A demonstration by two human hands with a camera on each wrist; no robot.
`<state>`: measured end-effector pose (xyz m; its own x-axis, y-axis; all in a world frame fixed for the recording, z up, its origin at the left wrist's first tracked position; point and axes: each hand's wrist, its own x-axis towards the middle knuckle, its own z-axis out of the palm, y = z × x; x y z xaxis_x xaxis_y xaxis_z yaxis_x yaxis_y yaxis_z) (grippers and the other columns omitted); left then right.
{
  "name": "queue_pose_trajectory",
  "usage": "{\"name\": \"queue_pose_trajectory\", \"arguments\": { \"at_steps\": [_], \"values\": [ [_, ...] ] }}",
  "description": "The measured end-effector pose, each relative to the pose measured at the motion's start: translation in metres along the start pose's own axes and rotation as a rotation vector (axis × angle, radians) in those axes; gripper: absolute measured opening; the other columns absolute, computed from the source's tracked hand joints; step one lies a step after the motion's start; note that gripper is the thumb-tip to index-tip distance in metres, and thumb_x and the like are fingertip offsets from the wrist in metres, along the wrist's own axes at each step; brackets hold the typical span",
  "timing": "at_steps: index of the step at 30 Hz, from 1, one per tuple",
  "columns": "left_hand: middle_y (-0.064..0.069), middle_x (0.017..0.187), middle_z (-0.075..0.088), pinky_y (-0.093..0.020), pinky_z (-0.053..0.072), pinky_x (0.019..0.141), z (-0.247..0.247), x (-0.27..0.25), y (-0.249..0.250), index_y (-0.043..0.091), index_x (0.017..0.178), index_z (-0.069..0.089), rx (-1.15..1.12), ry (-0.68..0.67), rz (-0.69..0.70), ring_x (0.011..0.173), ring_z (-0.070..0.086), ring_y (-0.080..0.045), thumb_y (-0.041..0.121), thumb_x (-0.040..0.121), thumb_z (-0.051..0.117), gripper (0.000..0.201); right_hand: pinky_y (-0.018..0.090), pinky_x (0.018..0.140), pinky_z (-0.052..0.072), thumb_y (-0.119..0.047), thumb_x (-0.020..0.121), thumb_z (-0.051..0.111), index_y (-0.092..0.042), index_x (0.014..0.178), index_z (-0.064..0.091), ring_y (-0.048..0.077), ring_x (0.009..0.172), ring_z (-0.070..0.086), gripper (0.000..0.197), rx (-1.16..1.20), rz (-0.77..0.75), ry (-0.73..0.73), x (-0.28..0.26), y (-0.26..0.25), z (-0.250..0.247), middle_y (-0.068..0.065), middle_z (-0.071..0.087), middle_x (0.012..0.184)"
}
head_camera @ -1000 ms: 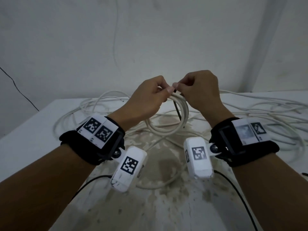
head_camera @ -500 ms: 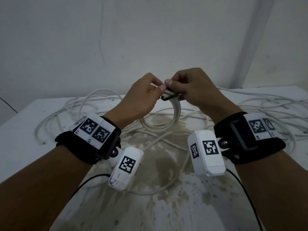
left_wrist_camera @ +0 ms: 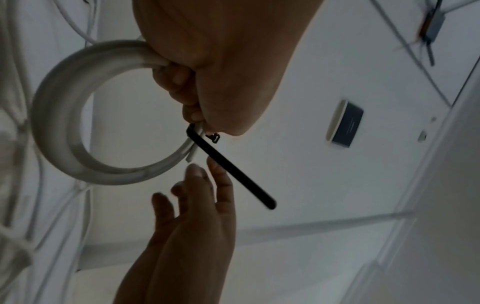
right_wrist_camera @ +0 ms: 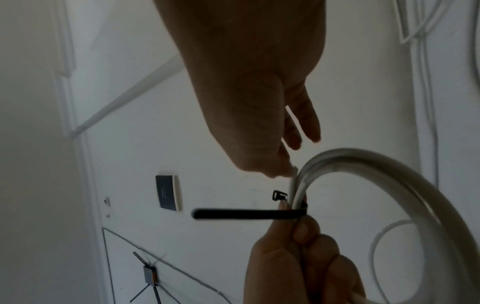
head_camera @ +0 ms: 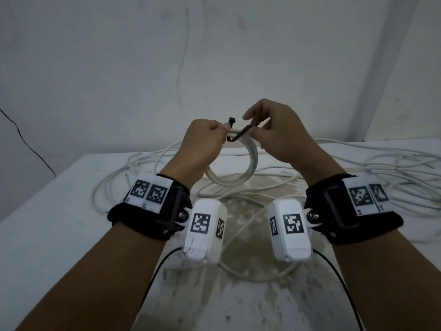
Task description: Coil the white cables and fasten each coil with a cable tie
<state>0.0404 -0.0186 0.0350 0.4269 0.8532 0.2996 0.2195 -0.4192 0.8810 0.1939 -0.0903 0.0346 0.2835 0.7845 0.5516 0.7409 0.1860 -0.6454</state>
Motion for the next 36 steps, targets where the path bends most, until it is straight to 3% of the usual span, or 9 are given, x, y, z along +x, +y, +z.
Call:
{"name": "queue_pose_trajectory", "arguments": {
  "at_steps": [4, 9, 14, 16, 18, 22, 26, 32, 36],
  "values": [
    [0.000, 0.058, 0.049, -0.025, 0.027, 0.049, -0.011, 0.012, -0.014, -0.006, 0.085, 0.068, -0.104, 0.074, -0.071, 0.044, 0.034, -0.012, 0.023, 0.097, 0.057, 0.033, 0.019, 0.060, 0.041, -0.023, 0.077, 0.082, -0.028, 0.087, 0.073, 0.006, 0.055, 0.055, 0.015, 0.015, -0.068, -0.233, -0.005, -0.012, 0.010, -0.010, 0.068, 0.081],
    [-0.001, 0.054, 0.032, -0.026, 0.019, 0.046, -0.005, 0.007, -0.026, 0.006, 0.079, 0.061, -0.136, 0.036, -0.065, 0.046, 0.023, -0.012, 0.007, 0.089, 0.054, 0.012, 0.012, 0.056, 0.039, -0.027, 0.078, 0.083, -0.025, 0.073, 0.071, 0.007, 0.049, 0.056, 0.013, 0.131, -0.104, -0.071, -0.008, -0.018, 0.028, -0.026, 0.065, 0.062],
    [-0.003, 0.056, 0.042, -0.024, 0.021, 0.045, -0.002, 0.001, -0.024, 0.008, 0.064, 0.053, -0.105, 0.027, -0.102, 0.043, 0.028, -0.012, 0.010, 0.092, 0.052, 0.028, 0.033, 0.047, 0.053, -0.018, 0.087, 0.075, -0.010, 0.080, 0.065, 0.017, 0.051, 0.067, 0.014, 0.270, -0.060, 0.015, -0.011, -0.027, 0.031, -0.001, 0.071, 0.066],
    [0.004, 0.053, 0.044, -0.024, 0.021, 0.045, -0.001, 0.001, -0.024, 0.013, 0.062, 0.057, -0.152, 0.011, -0.122, 0.043, 0.028, -0.011, 0.019, 0.096, 0.056, 0.035, 0.038, 0.054, 0.056, -0.017, 0.089, 0.069, -0.012, 0.086, 0.064, 0.015, 0.049, 0.064, 0.008, 0.229, -0.012, 0.124, -0.008, -0.027, 0.030, 0.000, 0.070, 0.063],
    [0.003, 0.056, 0.045, -0.026, 0.020, 0.047, -0.001, 0.000, -0.023, 0.007, 0.074, 0.063, -0.187, -0.005, -0.124, 0.044, 0.027, -0.012, 0.022, 0.098, 0.057, 0.029, 0.043, 0.066, 0.058, -0.018, 0.092, 0.062, -0.014, 0.095, 0.068, 0.018, 0.058, 0.066, 0.008, 0.127, 0.021, 0.173, -0.006, -0.025, 0.030, 0.000, 0.069, 0.065],
    [-0.003, 0.061, 0.045, -0.027, 0.020, 0.049, 0.004, -0.001, -0.017, 0.005, 0.079, 0.061, -0.150, -0.014, -0.099, 0.047, 0.027, -0.015, 0.023, 0.098, 0.057, 0.025, 0.050, 0.071, 0.056, -0.013, 0.097, 0.046, -0.004, 0.090, 0.070, 0.028, 0.074, 0.064, 0.026, -0.144, 0.006, 0.074, -0.009, -0.024, 0.028, 0.002, 0.062, 0.072],
    [-0.006, 0.064, 0.046, -0.027, 0.020, 0.048, 0.004, 0.001, -0.018, 0.004, 0.082, 0.064, -0.126, -0.004, -0.128, 0.045, 0.026, -0.014, 0.023, 0.097, 0.057, 0.025, 0.037, 0.089, 0.052, -0.013, 0.096, 0.052, -0.013, 0.115, 0.074, 0.024, 0.100, 0.067, 0.029, -0.263, -0.033, 0.045, -0.012, -0.027, 0.020, 0.007, 0.074, 0.108],
    [0.000, 0.059, 0.048, -0.022, 0.020, 0.042, -0.001, 0.007, -0.024, 0.004, 0.081, 0.062, -0.172, 0.024, -0.204, 0.042, 0.027, -0.011, 0.020, 0.097, 0.057, 0.023, 0.030, 0.074, 0.052, -0.012, 0.089, 0.061, -0.019, 0.106, 0.078, 0.013, 0.076, 0.064, 0.025, -0.233, -0.043, 0.005, -0.012, -0.031, 0.019, 0.000, 0.077, 0.095],
    [0.000, 0.057, 0.048, -0.020, 0.020, 0.038, 0.001, 0.006, -0.027, 0.007, 0.076, 0.059, -0.191, 0.015, -0.231, 0.038, 0.027, -0.008, 0.018, 0.097, 0.057, 0.024, 0.031, 0.075, 0.053, -0.011, 0.087, 0.062, -0.017, 0.105, 0.079, 0.016, 0.083, 0.067, 0.025, -0.272, -0.019, -0.042, -0.013, -0.031, 0.020, -0.001, 0.077, 0.099]
  ]
}}
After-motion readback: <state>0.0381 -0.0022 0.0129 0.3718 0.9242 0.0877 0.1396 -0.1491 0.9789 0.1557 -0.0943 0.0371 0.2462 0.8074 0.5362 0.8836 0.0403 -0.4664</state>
